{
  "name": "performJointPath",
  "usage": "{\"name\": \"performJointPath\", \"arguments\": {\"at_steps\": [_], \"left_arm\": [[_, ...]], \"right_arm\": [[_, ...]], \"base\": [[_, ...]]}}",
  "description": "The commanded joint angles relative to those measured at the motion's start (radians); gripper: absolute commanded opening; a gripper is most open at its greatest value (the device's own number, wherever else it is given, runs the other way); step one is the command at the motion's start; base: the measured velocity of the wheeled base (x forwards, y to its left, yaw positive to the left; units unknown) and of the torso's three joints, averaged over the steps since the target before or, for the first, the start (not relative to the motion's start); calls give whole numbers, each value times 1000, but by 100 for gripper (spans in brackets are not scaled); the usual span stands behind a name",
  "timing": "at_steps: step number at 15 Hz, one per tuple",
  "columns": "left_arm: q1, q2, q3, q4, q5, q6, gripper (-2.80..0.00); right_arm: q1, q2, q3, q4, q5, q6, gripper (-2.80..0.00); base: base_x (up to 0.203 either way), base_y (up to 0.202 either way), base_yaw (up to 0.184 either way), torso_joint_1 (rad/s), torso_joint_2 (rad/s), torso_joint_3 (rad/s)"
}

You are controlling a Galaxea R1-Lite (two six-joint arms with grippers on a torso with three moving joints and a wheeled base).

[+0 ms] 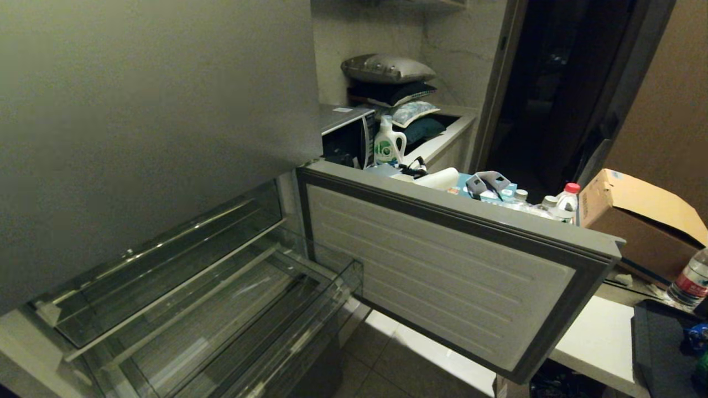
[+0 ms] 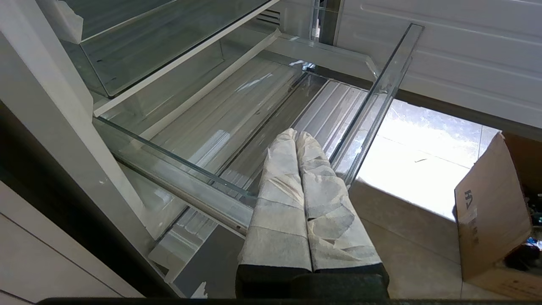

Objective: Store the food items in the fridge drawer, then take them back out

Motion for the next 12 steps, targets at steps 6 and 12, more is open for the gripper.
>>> {"name": "performJointPath", "arguments": {"at_steps": [6, 12], "left_arm": [[0, 1, 0, 1, 0, 0, -280], [0, 1, 0, 1, 0, 0, -280]], "right_arm": [[148, -825, 150, 131, 129, -23, -280], [858, -1405, 337, 436, 219, -231, -280]], "base": [[0, 0, 0, 0, 0, 0], [0, 0, 0, 0, 0, 0]]}}
